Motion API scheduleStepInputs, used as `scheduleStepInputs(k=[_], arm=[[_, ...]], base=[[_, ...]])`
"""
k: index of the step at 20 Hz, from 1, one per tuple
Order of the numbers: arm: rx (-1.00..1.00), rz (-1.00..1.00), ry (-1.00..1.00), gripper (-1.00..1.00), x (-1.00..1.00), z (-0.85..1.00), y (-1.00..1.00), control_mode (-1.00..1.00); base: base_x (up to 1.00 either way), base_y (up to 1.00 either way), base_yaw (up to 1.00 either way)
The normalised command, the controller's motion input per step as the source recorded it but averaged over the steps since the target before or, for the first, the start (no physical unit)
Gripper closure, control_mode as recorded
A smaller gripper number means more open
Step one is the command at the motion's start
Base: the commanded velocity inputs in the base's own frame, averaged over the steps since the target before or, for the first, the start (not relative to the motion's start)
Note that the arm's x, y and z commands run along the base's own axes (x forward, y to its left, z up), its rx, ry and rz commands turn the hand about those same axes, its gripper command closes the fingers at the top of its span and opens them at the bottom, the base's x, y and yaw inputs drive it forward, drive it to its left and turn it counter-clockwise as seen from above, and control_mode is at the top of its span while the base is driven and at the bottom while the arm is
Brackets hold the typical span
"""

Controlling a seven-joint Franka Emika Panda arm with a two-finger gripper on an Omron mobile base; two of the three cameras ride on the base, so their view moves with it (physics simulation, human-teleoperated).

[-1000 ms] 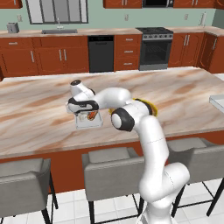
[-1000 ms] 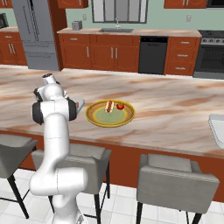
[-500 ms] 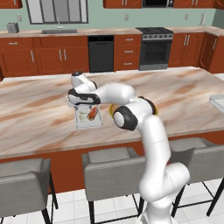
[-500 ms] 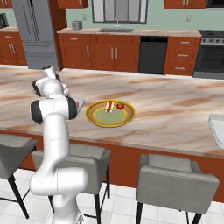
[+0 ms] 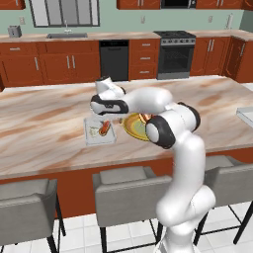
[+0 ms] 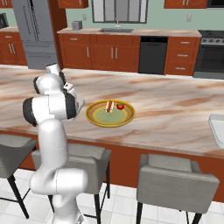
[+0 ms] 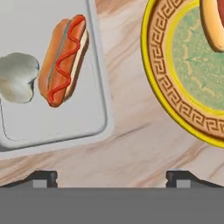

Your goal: Place one cooked food and one vegetable from the large plate to each tupperware container.

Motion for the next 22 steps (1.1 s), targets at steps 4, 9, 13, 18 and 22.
scheduleStepInputs(k=[4, 9, 13, 18, 22], arm=[[0.04, 0.0, 0.0, -1.0, -1.0, 0.46, -0.76, -1.0], [0.07, 0.03, 0.0, -1.0, -0.86, 0.62, -0.64, -1.0], [0.0, 0.08, 0.05, -1.0, -0.68, 0.51, -0.76, -1.0], [0.0, 0.11, 0.08, -1.0, -0.45, 0.08, -0.75, -1.0], [0.0, 0.0, 0.07, -1.0, 0.0, -0.04, -0.16, -1.0]], base=[[0.0, 0.0, 0.0], [0.0, 0.0, 0.0], [0.0, 0.0, 0.0], [0.0, 0.0, 0.0], [0.0, 0.0, 0.0]])
